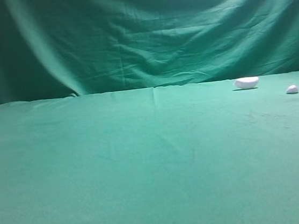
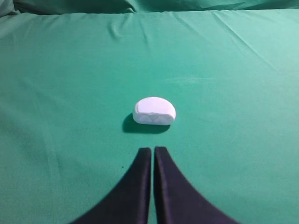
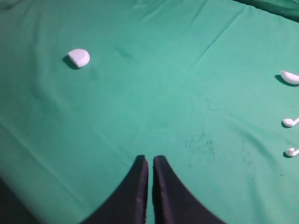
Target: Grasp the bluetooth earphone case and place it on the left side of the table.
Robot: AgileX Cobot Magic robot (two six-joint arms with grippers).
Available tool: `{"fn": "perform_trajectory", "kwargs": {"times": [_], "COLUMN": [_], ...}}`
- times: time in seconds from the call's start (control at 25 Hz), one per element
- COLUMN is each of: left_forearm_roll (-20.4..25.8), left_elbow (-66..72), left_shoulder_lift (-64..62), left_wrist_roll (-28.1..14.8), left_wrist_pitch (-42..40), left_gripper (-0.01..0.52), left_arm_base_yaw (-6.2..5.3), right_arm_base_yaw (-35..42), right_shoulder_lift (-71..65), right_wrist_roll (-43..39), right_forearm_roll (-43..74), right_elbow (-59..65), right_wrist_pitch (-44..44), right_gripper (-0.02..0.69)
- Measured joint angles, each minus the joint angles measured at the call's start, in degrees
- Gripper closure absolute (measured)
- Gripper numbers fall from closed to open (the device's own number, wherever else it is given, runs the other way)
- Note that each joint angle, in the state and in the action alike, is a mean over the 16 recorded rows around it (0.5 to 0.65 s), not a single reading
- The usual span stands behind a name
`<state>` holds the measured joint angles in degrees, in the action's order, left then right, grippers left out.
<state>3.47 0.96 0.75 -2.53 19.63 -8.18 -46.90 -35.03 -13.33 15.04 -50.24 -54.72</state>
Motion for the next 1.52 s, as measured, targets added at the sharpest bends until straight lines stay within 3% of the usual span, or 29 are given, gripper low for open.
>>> {"fn": "perform_trajectory", "kwargs": {"times": [0.32,0.72,1.08,1.52], "left_forearm_roll": [0.0,0.0,0.0,0.0], "left_elbow": [0.0,0.0,0.0,0.0], "left_shoulder_lift": [0.0,0.0,0.0,0.0], "left_wrist_roll": [0.0,0.0,0.0,0.0], "left_wrist_pitch": [0.0,0.0,0.0,0.0], "left_gripper": [0.514,0.514,0.514,0.514], "left_arm_base_yaw": [0.00,0.00,0.00,0.00], "right_arm_base_yaw": [14.5,35.1,44.3,45.6], "right_shoulder_lift": [6.0,24.5,34.8,35.7], "right_wrist_roll": [2.7,2.4,1.2,0.7], "right_forearm_roll": [-0.7,-3.3,-6.2,-6.6], "right_elbow": [14.1,38.1,49.8,51.8], "right_wrist_pitch": [17.1,37.5,39.2,34.2], "right_gripper": [0.665,0.665,0.665,0.665]}}
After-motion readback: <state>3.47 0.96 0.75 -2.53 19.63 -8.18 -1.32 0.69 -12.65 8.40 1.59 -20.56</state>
